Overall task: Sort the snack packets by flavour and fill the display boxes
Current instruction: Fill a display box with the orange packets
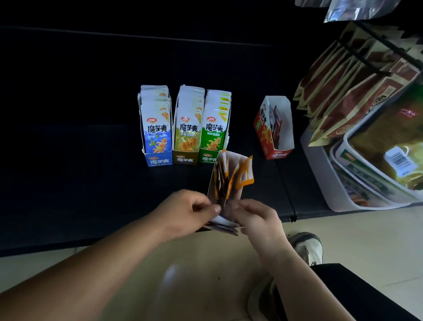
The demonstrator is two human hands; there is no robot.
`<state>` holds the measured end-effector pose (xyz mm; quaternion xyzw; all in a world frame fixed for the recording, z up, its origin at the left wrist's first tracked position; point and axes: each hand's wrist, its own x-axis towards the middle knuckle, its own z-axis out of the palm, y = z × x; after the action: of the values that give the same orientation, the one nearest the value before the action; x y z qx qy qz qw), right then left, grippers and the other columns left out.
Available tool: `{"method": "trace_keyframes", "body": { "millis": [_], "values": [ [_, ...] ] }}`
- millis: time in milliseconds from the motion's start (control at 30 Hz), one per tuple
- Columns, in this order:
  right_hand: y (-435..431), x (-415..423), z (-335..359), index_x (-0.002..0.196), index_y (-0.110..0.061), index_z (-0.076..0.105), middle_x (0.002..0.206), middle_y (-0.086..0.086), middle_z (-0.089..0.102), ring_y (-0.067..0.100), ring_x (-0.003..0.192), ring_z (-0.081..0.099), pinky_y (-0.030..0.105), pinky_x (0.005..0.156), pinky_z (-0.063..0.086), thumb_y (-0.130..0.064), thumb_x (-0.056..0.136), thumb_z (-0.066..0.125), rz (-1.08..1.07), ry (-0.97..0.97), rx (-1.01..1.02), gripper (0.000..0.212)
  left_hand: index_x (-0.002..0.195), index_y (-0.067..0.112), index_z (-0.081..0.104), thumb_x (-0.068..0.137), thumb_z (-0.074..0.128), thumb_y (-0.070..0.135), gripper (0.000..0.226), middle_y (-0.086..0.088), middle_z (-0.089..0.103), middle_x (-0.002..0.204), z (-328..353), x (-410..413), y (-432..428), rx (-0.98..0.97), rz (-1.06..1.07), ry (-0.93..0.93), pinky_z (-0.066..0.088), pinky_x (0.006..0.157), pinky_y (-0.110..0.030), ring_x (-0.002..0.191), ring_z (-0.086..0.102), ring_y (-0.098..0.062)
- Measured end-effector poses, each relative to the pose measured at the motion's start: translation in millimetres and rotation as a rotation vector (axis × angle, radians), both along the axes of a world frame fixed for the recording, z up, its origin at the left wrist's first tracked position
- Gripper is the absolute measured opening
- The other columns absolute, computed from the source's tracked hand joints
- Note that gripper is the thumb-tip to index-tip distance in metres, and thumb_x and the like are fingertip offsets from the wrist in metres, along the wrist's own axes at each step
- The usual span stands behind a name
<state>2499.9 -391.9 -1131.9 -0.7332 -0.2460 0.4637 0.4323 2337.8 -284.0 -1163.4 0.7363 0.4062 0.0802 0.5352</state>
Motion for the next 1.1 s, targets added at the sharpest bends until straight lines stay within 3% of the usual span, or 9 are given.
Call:
{"method": "trace_keyframes", "body": {
  "millis": [167,267,367,567,667,800,967,1033,1100],
  "values": [
    [4.3,-0.4,-9.8,0.092,-0.018,0.079,0.085,-0.003,0.077,0.001,0.074,0.069,0.01,0.061,0.05,-0.023,0.1,0.066,-0.06,-0.048,0.037,0.016,0.082,0.028,0.077,0.093,0.073,0.04,0.017,0.011,0.073,0.077,5.1,8.6,12.0,-0.006,0.15,-0.048,0.051,0.071,-0.026,0.07,0.064,0.004],
    [9.6,2.3,-10.6,0.097,-0.019,0.079,0.087,0.003,0.078,0.013,0.081,0.073,0.016,0.067,0.055,-0.031,0.101,0.066,-0.071,-0.096,0.12,0.019,0.083,0.027,0.076,0.091,0.076,0.04,0.015,0.011,0.074,0.075,-0.7,21.3,20.1,0.154,0.258,-0.009,0.056,0.069,-0.03,0.07,0.067,0.0],
    [13.8,6.9,-8.3,0.104,-0.023,0.08,0.089,0.007,0.078,0.018,0.085,0.074,0.016,0.067,0.057,-0.031,0.099,0.068,-0.068,-0.089,0.177,0.015,0.085,0.026,0.077,0.091,0.077,0.037,0.012,0.01,0.074,0.073,-6.4,34.5,18.1,0.143,0.244,0.003,0.059,0.066,-0.032,0.066,0.069,-0.001],
    [20.5,8.3,-11.5,0.103,-0.028,0.079,0.088,0.005,0.078,0.014,0.08,0.073,0.012,0.065,0.054,-0.027,0.097,0.07,-0.075,-0.095,0.181,0.01,0.085,0.026,0.078,0.088,0.081,0.036,0.011,0.015,0.064,0.055,-8.9,49.2,15.9,0.13,0.27,-0.055,0.043,0.051,-0.02,0.049,0.058,0.001],
    [20.2,8.8,-12.1,0.1,-0.031,0.077,0.089,0.006,0.077,0.006,0.075,0.071,0.011,0.063,0.054,-0.023,0.098,0.07,-0.097,-0.069,0.195,0.011,0.077,0.025,0.075,0.089,0.08,0.035,0.017,0.012,0.066,0.056,-3.1,51.6,17.4,0.127,0.253,-0.086,0.044,0.049,-0.022,0.05,0.06,-0.002],
    [20.3,9.8,-17.1,0.116,-0.022,0.076,0.092,0.005,0.078,0.018,0.084,0.074,0.016,0.069,0.058,-0.018,0.099,0.068,-0.119,-0.045,0.17,0.019,0.055,0.025,0.056,0.096,0.07,0.022,0.044,0.014,0.048,0.047,-1.3,50.6,21.9,0.2,0.269,-0.119,0.032,0.051,-0.025,0.048,0.042,-0.005],
    [21.8,10.2,-18.4,0.121,-0.024,0.074,0.101,-0.004,0.079,0.014,0.098,0.074,0.027,0.088,0.06,-0.016,0.098,0.07,-0.133,-0.026,0.149,0.025,0.072,0.018,0.072,0.095,0.073,0.02,0.023,0.013,0.056,0.062,20.6,41.6,22.2,0.164,0.273,-0.219,0.038,0.057,-0.017,0.058,0.049,0.0],
    [22.1,10.1,-17.4,0.118,-0.029,0.073,0.102,-0.003,0.079,0.016,0.1,0.074,0.036,0.094,0.059,-0.015,0.097,0.071,-0.155,0.006,0.141,0.025,0.072,0.021,0.068,0.097,0.071,0.021,0.025,0.008,0.06,0.065,30.3,35.1,26.7,0.132,0.34,-0.238,0.045,0.059,-0.025,0.061,0.057,-0.009],
    [22.7,8.7,-15.1,0.121,-0.026,0.073,0.102,-0.001,0.079,0.016,0.098,0.075,0.042,0.097,0.059,-0.016,0.097,0.071,-0.16,0.031,0.134,0.026,0.076,0.022,0.061,0.1,0.067,0.026,0.025,0.001,0.065,0.073,39.3,28.4,33.7,0.101,0.426,-0.235,0.054,0.07,-0.039,0.078,0.068,-0.027]
  ]
}}
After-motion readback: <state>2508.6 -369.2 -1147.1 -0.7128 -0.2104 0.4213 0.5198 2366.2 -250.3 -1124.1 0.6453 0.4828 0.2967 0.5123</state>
